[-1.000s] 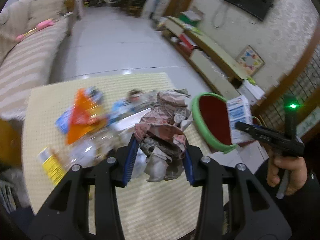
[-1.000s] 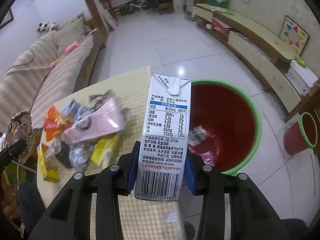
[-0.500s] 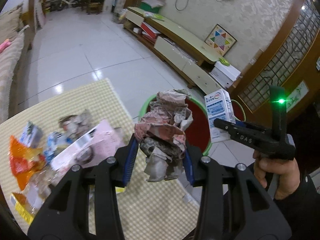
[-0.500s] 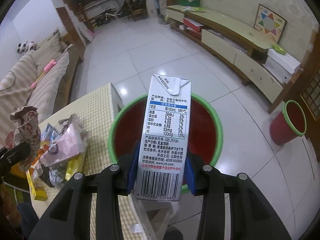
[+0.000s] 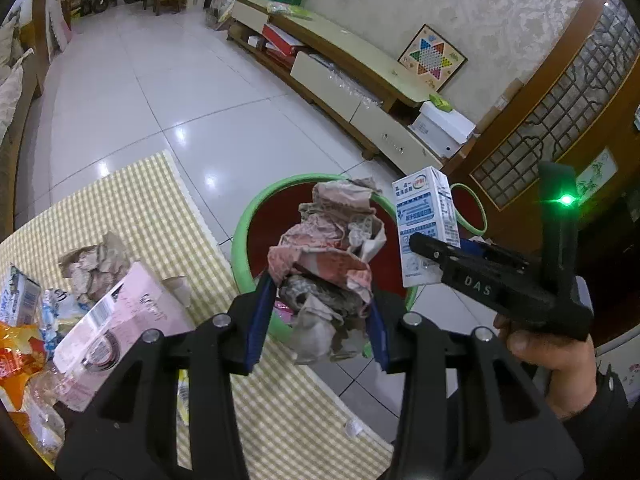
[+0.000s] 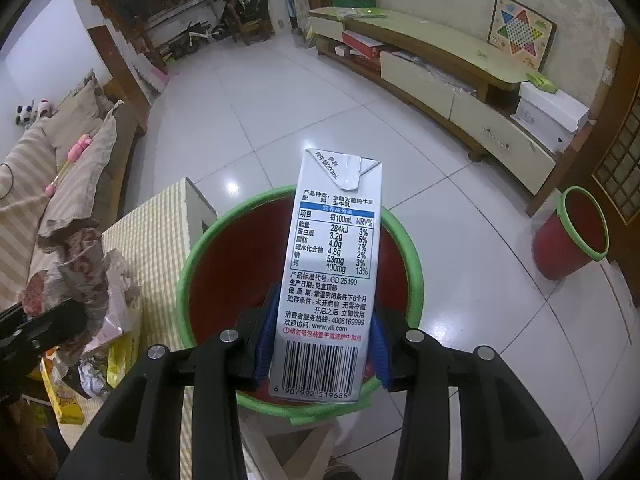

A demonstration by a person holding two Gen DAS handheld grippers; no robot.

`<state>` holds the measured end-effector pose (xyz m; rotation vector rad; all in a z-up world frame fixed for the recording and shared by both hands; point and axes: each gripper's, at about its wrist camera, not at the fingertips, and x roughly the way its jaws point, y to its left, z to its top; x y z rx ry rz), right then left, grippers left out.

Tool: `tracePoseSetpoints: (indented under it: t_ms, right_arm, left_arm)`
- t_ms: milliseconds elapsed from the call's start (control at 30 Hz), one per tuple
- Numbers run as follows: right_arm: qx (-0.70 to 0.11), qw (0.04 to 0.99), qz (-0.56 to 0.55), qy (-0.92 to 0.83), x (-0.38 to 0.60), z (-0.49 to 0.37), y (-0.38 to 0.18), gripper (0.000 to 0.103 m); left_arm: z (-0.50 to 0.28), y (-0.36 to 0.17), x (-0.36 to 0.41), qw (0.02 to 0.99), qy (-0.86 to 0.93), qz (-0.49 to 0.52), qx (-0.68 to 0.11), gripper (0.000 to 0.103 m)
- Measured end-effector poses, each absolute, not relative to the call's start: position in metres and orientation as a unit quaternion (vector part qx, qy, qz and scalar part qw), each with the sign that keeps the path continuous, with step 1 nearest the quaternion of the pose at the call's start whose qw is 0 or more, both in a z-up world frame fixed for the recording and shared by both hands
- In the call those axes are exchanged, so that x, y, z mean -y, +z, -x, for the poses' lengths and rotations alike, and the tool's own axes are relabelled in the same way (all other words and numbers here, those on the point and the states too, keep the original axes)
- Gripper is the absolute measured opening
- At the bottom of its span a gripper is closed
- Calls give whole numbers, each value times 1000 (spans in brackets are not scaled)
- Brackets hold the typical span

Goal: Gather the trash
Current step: 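Carry both items over the red bucket and open both tools to drop them, then move both open tools back toward the table trash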

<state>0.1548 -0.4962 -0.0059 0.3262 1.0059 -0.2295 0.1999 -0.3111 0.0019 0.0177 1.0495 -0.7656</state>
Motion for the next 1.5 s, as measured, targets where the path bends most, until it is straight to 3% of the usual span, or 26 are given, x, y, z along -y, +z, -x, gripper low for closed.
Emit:
tracePoseSetpoints:
  t_ms: [700, 767, 900, 933, 1000, 1033, 1200, 1500]
  right_arm:
    - [-500, 846, -152, -107, 496, -162, -25, 38]
    - [-501, 846, -151, -107, 496, -162, -26, 39]
    - [-506, 843, -149, -105, 494, -163, -29, 41]
    - [-507, 843, -149, -104, 495, -164, -30, 43]
    - [-501, 845, -151, -105, 494, -164, -29, 63]
    - [-499, 847, -150, -105, 494, -163, -28, 65]
    - [-488, 854, -139, -114, 492, -163, -24, 87]
    - [-477, 862, -120, -122, 485, -165, -18, 94]
  left_arm:
    - [-227, -19, 346, 774, -363, -1, -519, 43]
    - [-229, -18, 348, 775, -361, 0, -519, 46]
    - [-236, -15, 352, 775, -359, 15, -520, 72]
    - [-236, -14, 352, 777, -357, 20, -518, 80]
    - [-237, -11, 350, 780, -356, 27, -514, 89]
    - [-237, -10, 349, 781, -355, 29, -512, 92]
    - [-239, -6, 331, 793, -334, 42, -508, 97]
    - [-233, 20, 290, 833, -283, 47, -473, 97]
